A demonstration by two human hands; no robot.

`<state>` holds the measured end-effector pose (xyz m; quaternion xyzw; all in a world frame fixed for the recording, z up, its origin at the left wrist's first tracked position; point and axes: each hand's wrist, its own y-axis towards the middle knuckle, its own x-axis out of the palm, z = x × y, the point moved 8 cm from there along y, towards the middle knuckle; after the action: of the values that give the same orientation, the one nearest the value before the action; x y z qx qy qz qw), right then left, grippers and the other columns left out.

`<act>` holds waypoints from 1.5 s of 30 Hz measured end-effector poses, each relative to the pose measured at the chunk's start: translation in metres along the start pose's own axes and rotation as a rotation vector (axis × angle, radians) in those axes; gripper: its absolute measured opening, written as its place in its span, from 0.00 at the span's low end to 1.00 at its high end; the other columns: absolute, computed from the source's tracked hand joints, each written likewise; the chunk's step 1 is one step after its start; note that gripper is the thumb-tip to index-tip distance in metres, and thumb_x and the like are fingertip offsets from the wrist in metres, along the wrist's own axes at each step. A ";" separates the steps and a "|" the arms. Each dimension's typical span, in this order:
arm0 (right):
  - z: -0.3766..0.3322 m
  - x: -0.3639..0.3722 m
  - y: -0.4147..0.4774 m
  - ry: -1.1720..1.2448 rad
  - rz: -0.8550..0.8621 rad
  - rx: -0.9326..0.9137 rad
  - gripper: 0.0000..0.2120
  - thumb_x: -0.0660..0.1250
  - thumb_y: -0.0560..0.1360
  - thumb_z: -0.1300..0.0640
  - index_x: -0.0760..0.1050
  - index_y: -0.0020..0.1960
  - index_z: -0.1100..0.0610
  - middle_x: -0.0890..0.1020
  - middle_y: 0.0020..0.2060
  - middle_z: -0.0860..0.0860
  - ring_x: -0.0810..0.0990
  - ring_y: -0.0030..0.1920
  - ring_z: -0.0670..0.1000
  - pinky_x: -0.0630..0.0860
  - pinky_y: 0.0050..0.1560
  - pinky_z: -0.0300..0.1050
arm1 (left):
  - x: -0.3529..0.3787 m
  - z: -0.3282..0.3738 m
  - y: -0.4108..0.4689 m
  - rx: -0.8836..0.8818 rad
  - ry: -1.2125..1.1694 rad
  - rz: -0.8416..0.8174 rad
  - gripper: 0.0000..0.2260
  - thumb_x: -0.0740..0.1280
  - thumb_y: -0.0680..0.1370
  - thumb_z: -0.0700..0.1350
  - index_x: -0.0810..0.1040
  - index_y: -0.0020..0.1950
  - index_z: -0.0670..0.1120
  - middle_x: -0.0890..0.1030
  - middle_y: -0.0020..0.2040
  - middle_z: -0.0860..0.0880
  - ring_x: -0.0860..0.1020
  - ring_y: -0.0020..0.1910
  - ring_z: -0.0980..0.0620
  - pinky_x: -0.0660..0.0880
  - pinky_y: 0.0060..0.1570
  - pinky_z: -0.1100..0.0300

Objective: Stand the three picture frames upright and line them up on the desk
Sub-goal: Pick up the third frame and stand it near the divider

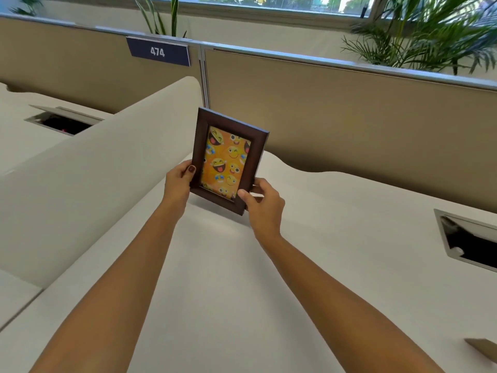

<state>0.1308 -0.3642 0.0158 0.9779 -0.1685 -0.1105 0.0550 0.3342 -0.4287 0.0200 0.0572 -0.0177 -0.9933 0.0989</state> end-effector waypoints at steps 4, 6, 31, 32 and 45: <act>0.013 0.012 0.015 -0.017 -0.017 -0.001 0.15 0.69 0.73 0.55 0.75 0.59 0.56 0.82 0.52 0.52 0.79 0.45 0.47 0.80 0.48 0.45 | 0.002 -0.017 0.018 -0.030 -0.004 0.011 0.14 0.54 0.81 0.38 0.74 0.64 0.39 0.78 0.59 0.41 0.76 0.54 0.46 0.74 0.56 0.55; 0.018 0.015 0.017 -0.019 -0.024 -0.003 0.15 0.69 0.73 0.55 0.75 0.58 0.56 0.82 0.52 0.52 0.79 0.44 0.47 0.79 0.47 0.42 | 0.003 -0.025 0.022 -0.042 -0.010 0.010 0.15 0.54 0.81 0.38 0.73 0.65 0.40 0.77 0.61 0.40 0.76 0.57 0.45 0.73 0.59 0.53; 0.010 -0.001 0.002 -0.126 0.092 -0.146 0.24 0.72 0.71 0.54 0.68 0.64 0.49 0.77 0.59 0.48 0.73 0.60 0.47 0.72 0.57 0.39 | -0.016 -0.030 0.014 0.014 0.073 0.125 0.16 0.65 0.77 0.44 0.73 0.65 0.51 0.72 0.68 0.49 0.70 0.64 0.51 0.70 0.58 0.61; 0.005 -0.006 -0.002 -0.146 0.111 -0.189 0.23 0.72 0.71 0.53 0.68 0.63 0.49 0.77 0.59 0.48 0.73 0.60 0.47 0.71 0.56 0.38 | -0.016 -0.023 0.011 0.036 0.112 0.146 0.18 0.66 0.77 0.45 0.71 0.66 0.51 0.69 0.70 0.49 0.68 0.66 0.51 0.68 0.61 0.56; -0.079 -0.106 -0.079 -0.286 0.315 -0.559 0.12 0.68 0.74 0.56 0.73 0.56 0.54 0.79 0.52 0.50 0.75 0.54 0.45 0.70 0.58 0.30 | 0.058 0.096 -0.120 0.437 0.216 0.017 0.15 0.61 0.74 0.32 0.78 0.53 0.49 0.75 0.56 0.51 0.73 0.58 0.56 0.73 0.59 0.58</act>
<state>0.0771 -0.2484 0.1022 0.8617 -0.2864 -0.2786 0.3127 0.2425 -0.3199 0.1036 0.1832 -0.2221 -0.9531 0.0937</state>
